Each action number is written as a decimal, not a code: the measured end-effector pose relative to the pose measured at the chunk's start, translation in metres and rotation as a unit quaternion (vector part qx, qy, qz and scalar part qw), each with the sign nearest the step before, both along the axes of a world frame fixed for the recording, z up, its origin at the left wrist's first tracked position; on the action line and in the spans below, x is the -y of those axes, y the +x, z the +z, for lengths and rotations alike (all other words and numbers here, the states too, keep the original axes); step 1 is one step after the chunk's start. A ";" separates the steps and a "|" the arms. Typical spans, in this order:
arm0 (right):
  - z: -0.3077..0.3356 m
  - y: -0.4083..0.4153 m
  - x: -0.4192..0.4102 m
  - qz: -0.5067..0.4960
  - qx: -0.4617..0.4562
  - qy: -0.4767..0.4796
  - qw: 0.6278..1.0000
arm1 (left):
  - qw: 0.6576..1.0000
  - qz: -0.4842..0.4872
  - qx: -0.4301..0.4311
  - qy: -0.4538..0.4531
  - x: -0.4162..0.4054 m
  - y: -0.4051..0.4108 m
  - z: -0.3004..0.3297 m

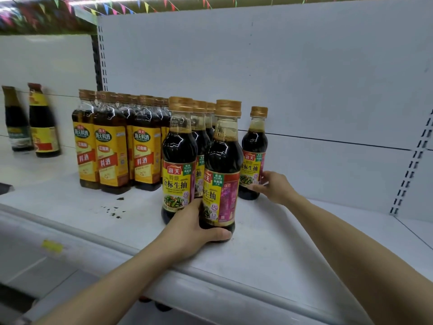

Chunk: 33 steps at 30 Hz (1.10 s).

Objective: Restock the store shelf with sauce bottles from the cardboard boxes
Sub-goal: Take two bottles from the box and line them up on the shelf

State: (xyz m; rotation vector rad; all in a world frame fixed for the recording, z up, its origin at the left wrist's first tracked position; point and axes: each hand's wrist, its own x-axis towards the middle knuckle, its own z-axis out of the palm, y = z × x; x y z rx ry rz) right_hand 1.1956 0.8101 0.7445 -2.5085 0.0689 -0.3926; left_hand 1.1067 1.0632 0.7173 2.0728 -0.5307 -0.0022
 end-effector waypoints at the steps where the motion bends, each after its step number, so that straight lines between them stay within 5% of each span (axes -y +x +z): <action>1: 0.000 0.003 0.001 -0.003 0.000 0.003 1.000 | 1.000 0.004 0.002 0.005 0.000 0.000 0.000; 18: -0.005 0.020 -0.001 -0.026 0.028 0.046 0.998 | 0.998 0.026 0.007 0.056 0.028 0.014 0.007; 33: 0.003 0.003 -0.002 -0.070 -0.019 -0.051 0.996 | 0.993 0.036 0.005 0.117 0.044 0.038 0.012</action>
